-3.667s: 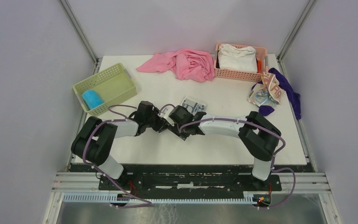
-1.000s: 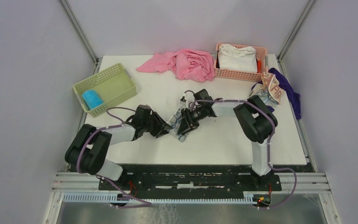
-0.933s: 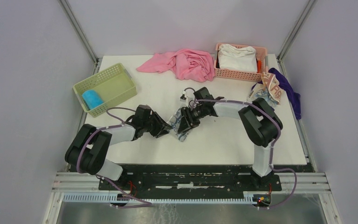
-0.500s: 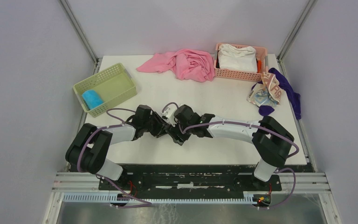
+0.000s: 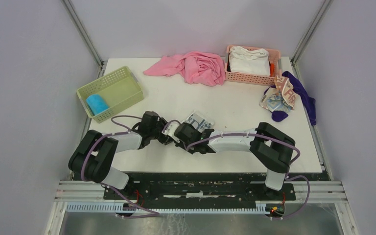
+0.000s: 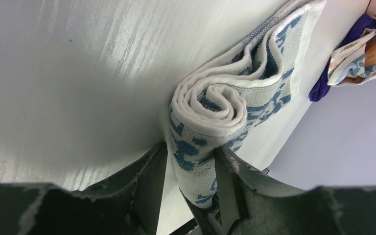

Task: Roll the towels
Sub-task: Roll the towel at the center of the board.

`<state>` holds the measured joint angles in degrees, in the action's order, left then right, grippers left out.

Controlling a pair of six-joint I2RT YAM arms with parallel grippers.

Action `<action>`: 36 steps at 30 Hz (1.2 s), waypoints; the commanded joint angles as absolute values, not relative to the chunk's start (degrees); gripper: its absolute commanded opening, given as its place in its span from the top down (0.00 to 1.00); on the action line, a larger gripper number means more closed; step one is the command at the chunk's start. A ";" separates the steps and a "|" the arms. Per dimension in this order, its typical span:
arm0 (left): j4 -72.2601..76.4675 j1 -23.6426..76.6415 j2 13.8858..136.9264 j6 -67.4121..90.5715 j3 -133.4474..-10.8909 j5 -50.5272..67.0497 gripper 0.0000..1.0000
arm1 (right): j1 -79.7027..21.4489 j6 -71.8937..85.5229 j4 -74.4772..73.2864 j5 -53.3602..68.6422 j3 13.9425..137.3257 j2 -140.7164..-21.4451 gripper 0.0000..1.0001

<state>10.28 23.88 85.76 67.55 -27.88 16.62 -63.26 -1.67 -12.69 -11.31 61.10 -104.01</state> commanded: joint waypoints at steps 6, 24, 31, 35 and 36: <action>2.72 23.50 78.43 69.65 -21.26 9.11 0.31 | -54.88 2.96 -9.53 10.68 59.36 -100.16 0.95; 19.33 23.13 76.35 70.74 -21.09 16.37 0.19 | -30.65 50.63 43.06 63.04 46.31 -118.81 0.99; 22.84 22.65 83.66 69.82 -24.78 17.94 0.19 | -28.08 63.73 56.06 67.29 46.50 -125.19 0.99; 24.32 21.34 88.42 68.99 -27.17 18.83 0.21 | -27.86 63.07 53.52 68.72 47.46 -125.60 0.99; 24.41 21.05 89.82 68.66 -28.01 19.12 0.22 | -27.81 62.27 52.35 68.81 47.58 -125.40 0.99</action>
